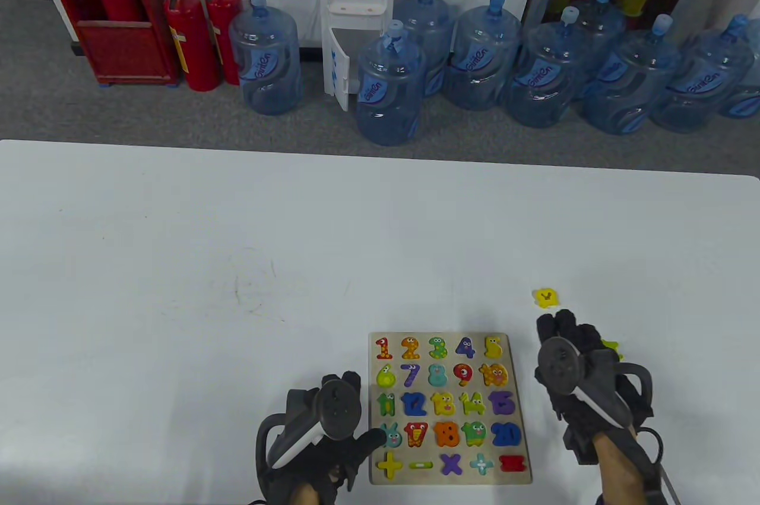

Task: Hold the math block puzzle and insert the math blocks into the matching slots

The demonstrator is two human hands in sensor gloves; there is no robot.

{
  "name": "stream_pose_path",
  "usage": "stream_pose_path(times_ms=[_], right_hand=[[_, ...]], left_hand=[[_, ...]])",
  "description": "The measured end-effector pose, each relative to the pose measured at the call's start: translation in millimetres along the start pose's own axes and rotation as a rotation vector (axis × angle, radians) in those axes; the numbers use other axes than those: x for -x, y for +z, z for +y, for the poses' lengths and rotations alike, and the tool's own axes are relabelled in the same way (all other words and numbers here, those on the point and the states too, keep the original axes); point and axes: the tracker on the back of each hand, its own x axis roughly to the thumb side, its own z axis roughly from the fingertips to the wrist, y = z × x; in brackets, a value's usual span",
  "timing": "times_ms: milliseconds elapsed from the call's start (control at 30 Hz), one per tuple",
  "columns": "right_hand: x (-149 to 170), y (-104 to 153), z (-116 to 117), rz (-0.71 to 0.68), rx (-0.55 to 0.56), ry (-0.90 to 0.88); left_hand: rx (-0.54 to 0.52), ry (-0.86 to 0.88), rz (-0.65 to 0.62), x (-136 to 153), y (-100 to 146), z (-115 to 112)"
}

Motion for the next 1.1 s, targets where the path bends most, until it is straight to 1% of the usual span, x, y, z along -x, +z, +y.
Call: stream_pose_path(times_ms=[33,100,233,367,467,500,533,633,667,800,867,933,1100], right_hand=[[11.7,-5.2,5.6,0.058,-0.039,-0.022],[25.6,-11.4,15.5,0.121,-0.088,-0.045],[44.8,-23.0,36.1,0.234,-0.161,0.001],[55.0,-32.0,51.3,0.296,-0.228,-0.003],[59.5,-36.1,61.8,0.313,-0.295,-0.017],[59.4,-35.8,61.5,0.306,-0.307,-0.027],[58.9,-34.3,59.1,0.304,-0.276,-0.013],[57.7,-31.9,55.1,0.289,-0.247,-0.019],[56.9,-30.8,52.6,0.291,-0.209,-0.020],[52.4,-27.5,48.5,0.248,-0.110,-0.028],[50.0,-25.9,48.1,0.211,-0.082,-0.031],[47.1,-22.2,47.9,0.182,-0.080,-0.045],[37.1,-13.7,45.6,0.070,-0.132,-0.014]], left_hand=[[0.003,-0.001,0.001,0.0,0.0,0.0],[0.005,0.000,0.001,-0.1,0.1,-0.2],[0.009,-0.001,0.005,-0.1,-0.1,-0.4],[0.001,0.002,0.004,-0.3,0.7,0.7],[0.007,-0.001,0.003,-0.3,-0.1,-0.4],[0.008,-0.002,0.004,-0.2,-0.2,-0.5],[0.008,-0.002,0.006,-0.1,-0.2,-0.5],[0.008,0.000,0.007,0.0,-0.1,-0.3],[0.007,0.000,0.007,0.1,-0.1,-0.3],[0.007,0.000,0.007,0.2,-0.2,-0.4],[0.008,-0.002,0.007,0.0,-0.1,-0.4],[0.008,-0.002,0.007,0.2,-0.1,-0.3],[0.005,-0.003,0.001,-0.3,0.1,-0.7]])
